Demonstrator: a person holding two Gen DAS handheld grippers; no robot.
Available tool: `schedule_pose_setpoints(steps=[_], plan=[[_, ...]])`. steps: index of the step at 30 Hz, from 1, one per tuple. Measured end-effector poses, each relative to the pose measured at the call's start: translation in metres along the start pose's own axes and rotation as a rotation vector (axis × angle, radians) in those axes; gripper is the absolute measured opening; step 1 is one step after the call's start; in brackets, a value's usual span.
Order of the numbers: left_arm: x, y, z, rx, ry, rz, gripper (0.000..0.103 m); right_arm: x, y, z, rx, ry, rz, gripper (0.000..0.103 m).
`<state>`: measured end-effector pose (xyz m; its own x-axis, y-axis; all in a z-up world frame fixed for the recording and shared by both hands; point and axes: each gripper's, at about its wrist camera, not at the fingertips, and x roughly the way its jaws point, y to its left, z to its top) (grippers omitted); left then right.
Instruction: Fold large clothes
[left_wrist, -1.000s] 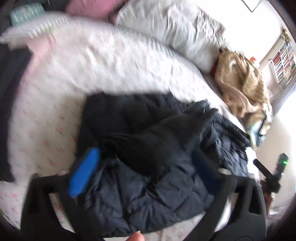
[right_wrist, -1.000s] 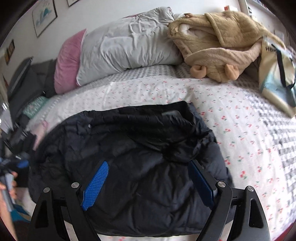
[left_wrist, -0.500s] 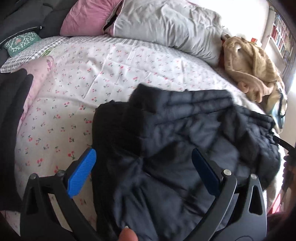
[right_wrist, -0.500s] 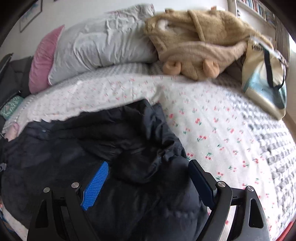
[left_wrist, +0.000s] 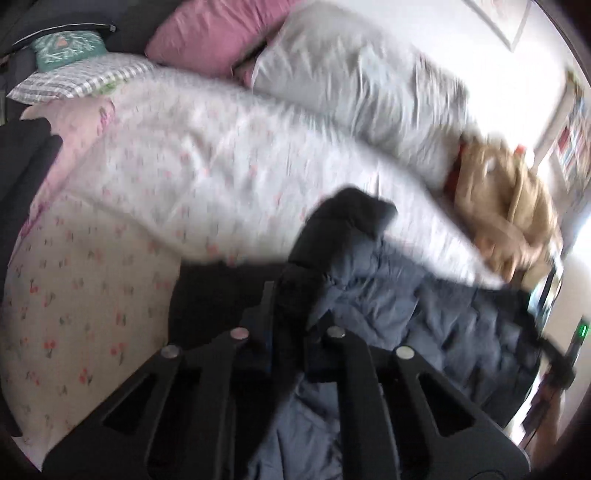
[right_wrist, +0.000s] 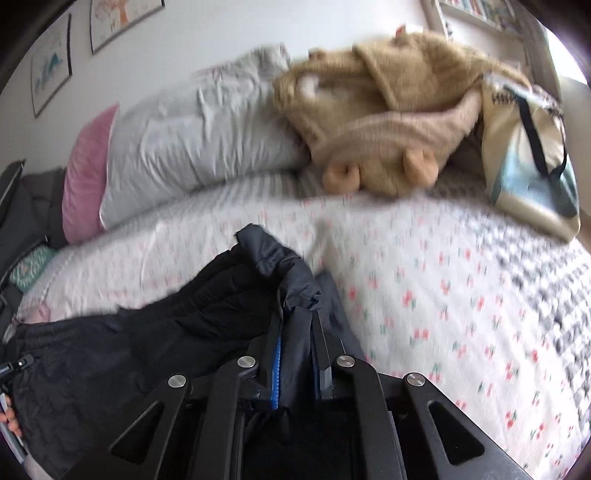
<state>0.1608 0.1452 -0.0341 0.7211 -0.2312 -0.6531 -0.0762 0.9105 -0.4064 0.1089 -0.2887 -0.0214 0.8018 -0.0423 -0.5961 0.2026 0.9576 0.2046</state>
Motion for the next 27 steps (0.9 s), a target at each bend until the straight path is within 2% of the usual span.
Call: schedule_pose_setpoints(steps=[2, 3, 6, 8, 10, 12, 13, 15, 16, 17, 19, 21, 23, 25, 27], plan=[[0.004, 0.003, 0.008, -0.053, -0.038, 0.010, 0.011, 0.004, 0.003, 0.005, -0.005, -0.024, -0.018, 0.012], [0.012, 0.004, 0.010, -0.056, -0.042, 0.043, 0.011, 0.010, 0.004, 0.005, -0.010, -0.016, -0.032, 0.012], [0.042, 0.005, 0.006, -0.015, -0.028, 0.236, 0.015, 0.041, 0.005, -0.003, -0.029, 0.045, -0.115, 0.015], [0.064, 0.009, -0.002, 0.008, 0.036, 0.385, 0.032, 0.054, 0.002, -0.009, -0.024, 0.086, -0.147, 0.019], [0.068, 0.010, -0.004, 0.001, 0.056, 0.462, 0.044, 0.058, 0.001, -0.011, -0.020, 0.116, -0.163, 0.021], [0.052, 0.000, 0.001, -0.003, 0.015, 0.507, 0.047, 0.048, 0.002, -0.006, -0.002, 0.103, -0.170, 0.023], [0.043, -0.007, 0.004, 0.004, -0.018, 0.501, 0.051, 0.042, 0.004, -0.003, 0.007, 0.090, -0.171, 0.027], [0.024, -0.029, 0.007, 0.040, -0.084, 0.451, 0.068, 0.029, 0.018, 0.002, 0.015, 0.058, -0.151, 0.042], [0.018, -0.040, 0.006, 0.063, -0.103, 0.423, 0.078, 0.024, 0.027, 0.002, 0.010, 0.043, -0.127, 0.068], [0.013, -0.056, 0.003, 0.097, -0.119, 0.380, 0.083, 0.018, 0.044, 0.001, -0.006, 0.013, -0.087, 0.088], [0.015, -0.079, -0.005, 0.159, -0.119, 0.309, 0.085, 0.013, 0.081, -0.007, -0.075, -0.013, -0.004, 0.089], [0.031, -0.103, -0.020, 0.242, -0.059, 0.232, 0.089, 0.021, 0.117, -0.019, -0.173, 0.054, 0.114, 0.089], [0.051, -0.115, -0.031, 0.302, -0.001, 0.207, 0.089, 0.032, 0.154, -0.040, -0.297, 0.115, 0.212, 0.089], [0.067, -0.114, -0.042, 0.357, 0.050, 0.218, 0.089, 0.045, 0.172, -0.060, -0.423, 0.143, 0.196, 0.089], [0.081, -0.102, -0.044, 0.385, 0.089, 0.257, 0.089, 0.067, 0.169, -0.076, -0.526, 0.184, 0.110, 0.089]])
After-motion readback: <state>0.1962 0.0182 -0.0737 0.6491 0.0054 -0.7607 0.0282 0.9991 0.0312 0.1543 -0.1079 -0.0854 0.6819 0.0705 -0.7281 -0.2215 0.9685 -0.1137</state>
